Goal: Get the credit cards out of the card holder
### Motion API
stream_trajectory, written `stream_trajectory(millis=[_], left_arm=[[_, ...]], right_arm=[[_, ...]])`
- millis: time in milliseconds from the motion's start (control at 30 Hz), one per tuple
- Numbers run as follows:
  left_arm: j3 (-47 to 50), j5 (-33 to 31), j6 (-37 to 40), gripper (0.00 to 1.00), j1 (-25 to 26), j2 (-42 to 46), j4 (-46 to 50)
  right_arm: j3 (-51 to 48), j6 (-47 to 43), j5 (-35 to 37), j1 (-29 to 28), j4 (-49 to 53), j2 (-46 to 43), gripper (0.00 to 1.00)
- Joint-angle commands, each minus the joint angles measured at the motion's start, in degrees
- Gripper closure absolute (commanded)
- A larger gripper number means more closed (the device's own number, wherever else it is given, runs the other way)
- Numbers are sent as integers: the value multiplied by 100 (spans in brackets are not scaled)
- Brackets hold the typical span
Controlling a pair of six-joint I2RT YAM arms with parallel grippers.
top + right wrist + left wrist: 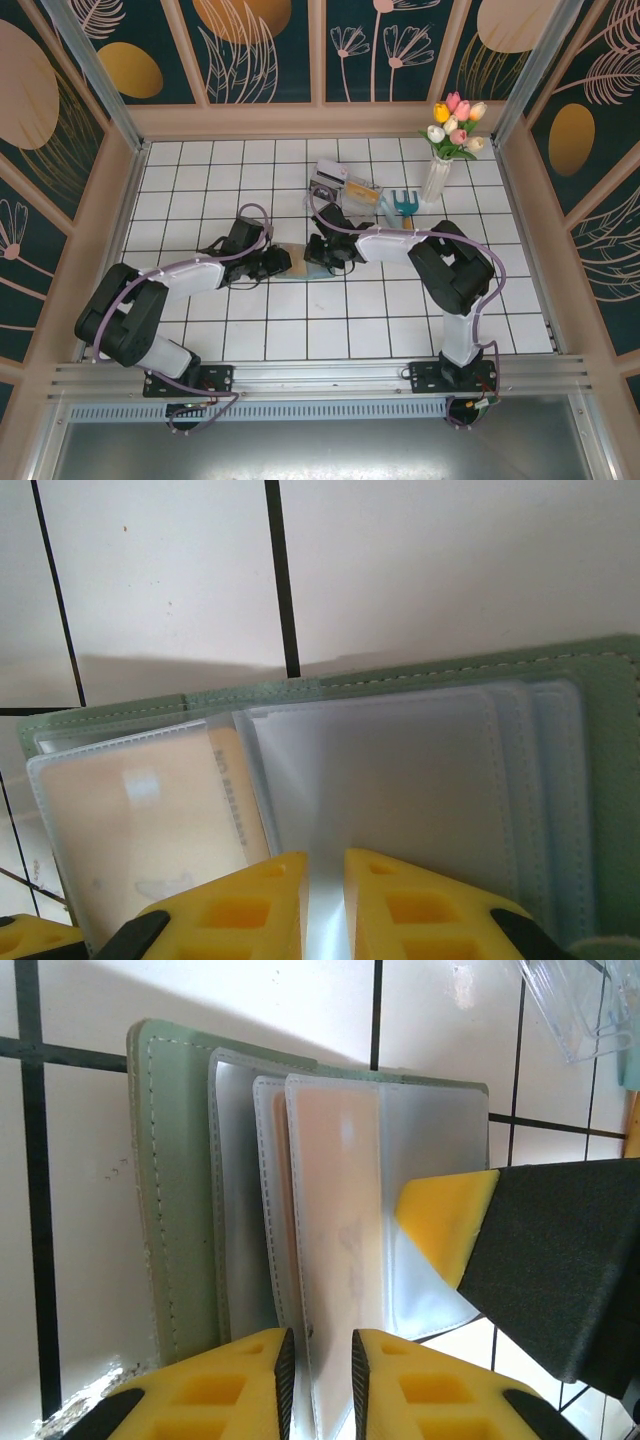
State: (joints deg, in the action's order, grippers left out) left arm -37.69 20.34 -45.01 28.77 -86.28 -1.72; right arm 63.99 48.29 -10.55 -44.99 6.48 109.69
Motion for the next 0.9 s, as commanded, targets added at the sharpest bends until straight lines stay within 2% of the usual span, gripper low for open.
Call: stream_trajectory(millis=[0,133,500,700,867], left_arm=[[-323,-190,214,75,-6,26,119],[-465,-393,293,75,-3,-46,240],[-586,-463,352,76,-3,-212,249],[-531,-721,239,67,-8,-186,480],[-357,-524,17,63,-5,-233,377]], right_arm=[[-53,-112,35,-36,201,172,80],[-61,-108,16,-34,180,167,80],[-53,-101,16,-40,182,174,80],[-70,-98,21,-34,181,158,80],[-79,-83,53,-35,196,180,80]])
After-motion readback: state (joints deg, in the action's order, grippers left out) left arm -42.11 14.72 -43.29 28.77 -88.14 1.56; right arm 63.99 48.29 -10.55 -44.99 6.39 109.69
